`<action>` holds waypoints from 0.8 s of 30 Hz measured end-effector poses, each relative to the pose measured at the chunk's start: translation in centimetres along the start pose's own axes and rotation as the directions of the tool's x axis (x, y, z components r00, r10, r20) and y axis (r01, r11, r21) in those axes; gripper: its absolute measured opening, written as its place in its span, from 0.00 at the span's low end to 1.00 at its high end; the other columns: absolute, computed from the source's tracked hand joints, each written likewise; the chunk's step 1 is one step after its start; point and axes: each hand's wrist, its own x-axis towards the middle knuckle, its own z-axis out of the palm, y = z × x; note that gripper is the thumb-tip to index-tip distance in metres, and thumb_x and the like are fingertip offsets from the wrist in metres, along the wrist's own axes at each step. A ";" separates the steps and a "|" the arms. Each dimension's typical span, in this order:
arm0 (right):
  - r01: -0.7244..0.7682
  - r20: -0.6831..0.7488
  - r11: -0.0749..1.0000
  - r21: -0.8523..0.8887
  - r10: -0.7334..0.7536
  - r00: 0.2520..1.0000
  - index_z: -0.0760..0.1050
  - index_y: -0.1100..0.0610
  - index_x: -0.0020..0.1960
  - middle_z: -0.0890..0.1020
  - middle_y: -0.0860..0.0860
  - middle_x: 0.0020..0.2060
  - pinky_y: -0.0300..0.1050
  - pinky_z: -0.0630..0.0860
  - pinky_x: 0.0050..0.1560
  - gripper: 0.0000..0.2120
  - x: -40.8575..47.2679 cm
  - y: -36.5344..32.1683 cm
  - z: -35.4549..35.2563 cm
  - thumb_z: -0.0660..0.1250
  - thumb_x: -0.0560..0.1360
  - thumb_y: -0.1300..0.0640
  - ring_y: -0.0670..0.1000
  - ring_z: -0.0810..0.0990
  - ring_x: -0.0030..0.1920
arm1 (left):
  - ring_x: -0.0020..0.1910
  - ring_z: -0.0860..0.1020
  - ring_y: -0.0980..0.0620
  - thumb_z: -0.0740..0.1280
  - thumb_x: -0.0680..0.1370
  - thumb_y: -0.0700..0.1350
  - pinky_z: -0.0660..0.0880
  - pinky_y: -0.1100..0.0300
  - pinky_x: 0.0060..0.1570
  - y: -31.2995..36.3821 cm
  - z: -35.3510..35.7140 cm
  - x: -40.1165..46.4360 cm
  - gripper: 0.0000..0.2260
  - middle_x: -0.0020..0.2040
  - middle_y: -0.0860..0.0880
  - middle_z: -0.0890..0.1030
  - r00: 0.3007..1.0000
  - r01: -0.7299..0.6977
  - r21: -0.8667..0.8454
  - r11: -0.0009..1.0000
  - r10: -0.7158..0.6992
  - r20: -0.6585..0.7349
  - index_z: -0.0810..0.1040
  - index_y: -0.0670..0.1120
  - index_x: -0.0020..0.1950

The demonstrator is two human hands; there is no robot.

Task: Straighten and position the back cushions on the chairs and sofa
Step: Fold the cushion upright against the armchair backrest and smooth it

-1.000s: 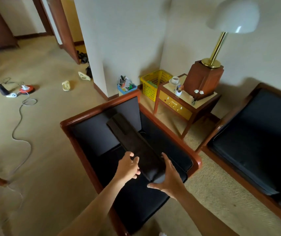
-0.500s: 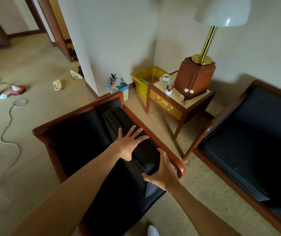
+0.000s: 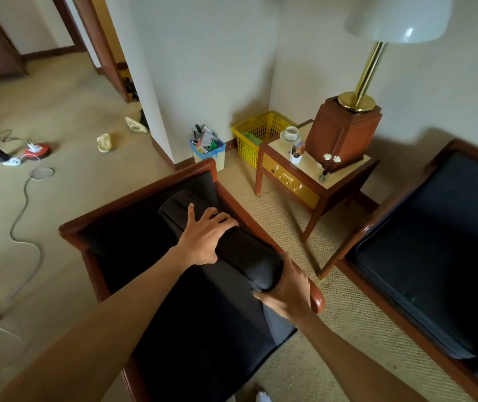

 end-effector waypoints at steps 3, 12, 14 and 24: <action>0.127 0.032 0.992 -0.008 -0.127 0.991 0.67 0.47 0.57 0.79 0.44 0.47 0.51 0.77 0.49 0.37 3.2 -3.5 -1.6 0.75 0.51 0.39 0.53 0.79 0.48 | 0.72 0.61 0.48 0.75 0.63 0.49 0.48 0.26 0.69 -3.3 -0.5 -1.8 0.42 0.71 0.56 0.67 0.990 0.134 -0.172 0.976 -0.138 -0.009 0.61 0.56 0.74; 0.262 0.145 0.958 0.118 -0.277 0.950 0.64 0.49 0.70 0.70 0.41 0.60 0.58 0.71 0.62 0.45 5.0 -2.8 1.3 0.73 0.57 0.40 0.49 0.70 0.61 | 0.74 0.61 0.46 0.76 0.60 0.54 0.60 0.33 0.70 -4.1 3.6 -4.2 0.52 0.75 0.53 0.61 0.981 0.192 -0.457 0.869 -0.180 0.069 0.50 0.57 0.77; 0.219 0.205 0.967 0.134 -0.243 0.948 0.60 0.46 0.72 0.70 0.42 0.64 0.59 0.70 0.65 0.47 5.4 -1.8 1.2 0.75 0.58 0.38 0.49 0.70 0.65 | 0.74 0.62 0.48 0.77 0.58 0.59 0.64 0.38 0.70 -3.7 2.7 -3.4 0.54 0.76 0.53 0.61 0.993 0.084 -0.575 0.814 -0.118 -0.022 0.50 0.58 0.77; 0.063 0.237 0.994 -0.087 -0.040 0.971 0.62 0.48 0.64 0.74 0.44 0.55 0.57 0.77 0.51 0.48 5.9 5.4 0.7 0.76 0.50 0.35 0.52 0.77 0.54 | 0.69 0.68 0.45 0.81 0.56 0.59 0.69 0.37 0.65 -1.1 -1.5 2.2 0.52 0.71 0.52 0.66 0.997 0.066 -0.455 0.888 -0.074 0.000 0.56 0.56 0.74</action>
